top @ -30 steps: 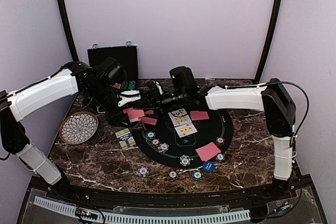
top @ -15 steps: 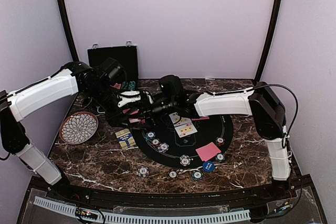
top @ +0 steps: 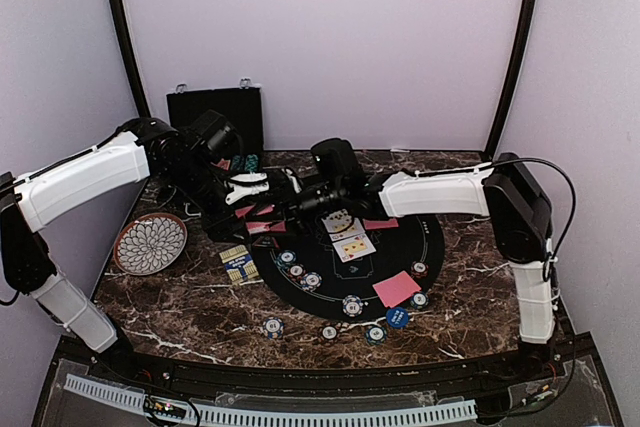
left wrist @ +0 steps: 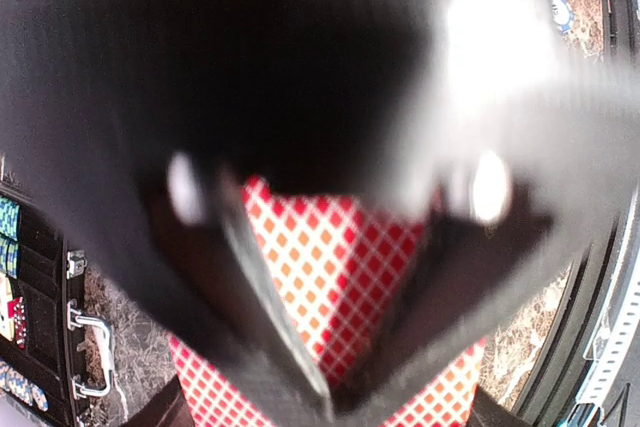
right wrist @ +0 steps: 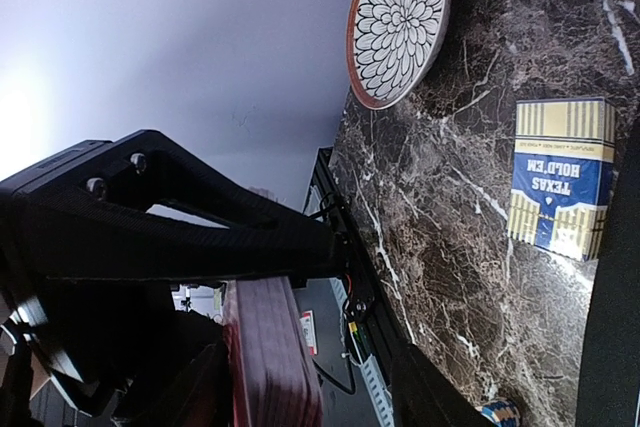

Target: Distribute texas hold em gaming equipment

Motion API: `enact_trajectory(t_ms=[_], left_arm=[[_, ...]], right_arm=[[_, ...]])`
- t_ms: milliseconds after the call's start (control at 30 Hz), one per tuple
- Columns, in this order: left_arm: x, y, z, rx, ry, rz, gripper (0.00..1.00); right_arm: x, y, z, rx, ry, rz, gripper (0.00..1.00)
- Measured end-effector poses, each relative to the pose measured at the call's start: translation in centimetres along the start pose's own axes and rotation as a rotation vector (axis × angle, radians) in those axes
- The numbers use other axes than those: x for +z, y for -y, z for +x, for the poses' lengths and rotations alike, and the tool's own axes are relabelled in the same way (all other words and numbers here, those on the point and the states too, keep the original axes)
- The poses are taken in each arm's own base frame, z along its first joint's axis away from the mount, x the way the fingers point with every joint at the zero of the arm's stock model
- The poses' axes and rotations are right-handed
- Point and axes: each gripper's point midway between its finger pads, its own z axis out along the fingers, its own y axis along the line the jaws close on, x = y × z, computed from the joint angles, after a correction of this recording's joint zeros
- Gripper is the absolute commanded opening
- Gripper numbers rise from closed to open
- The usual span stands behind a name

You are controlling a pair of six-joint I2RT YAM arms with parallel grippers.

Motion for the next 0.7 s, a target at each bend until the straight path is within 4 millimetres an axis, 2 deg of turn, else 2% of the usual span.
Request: enact_trajectory(t_ms=[200, 333, 400, 700], left_arm=[[0.0, 0.0, 0.0, 0.000, -0.001, 0.000, 0.00], [0.0, 0.0, 0.0, 0.000, -0.001, 0.000, 0.00], [0.0, 0.0, 0.0, 0.000, -0.001, 0.000, 0.00], [0.0, 0.0, 0.0, 0.000, -0.002, 0.000, 0.00]], right_arm=[[-1.2, 0.1, -0.3, 0.000, 0.012, 0.022, 0.52], [-1.6, 0.0, -0.4, -0.009, 0.015, 0.026, 0.36], [-1.9, -0.4, -0.4, -0.008, 0.018, 0.026, 0.32], [-4.1, -2.2, -0.8, -0.017, 0.049, 0.008, 0.30]])
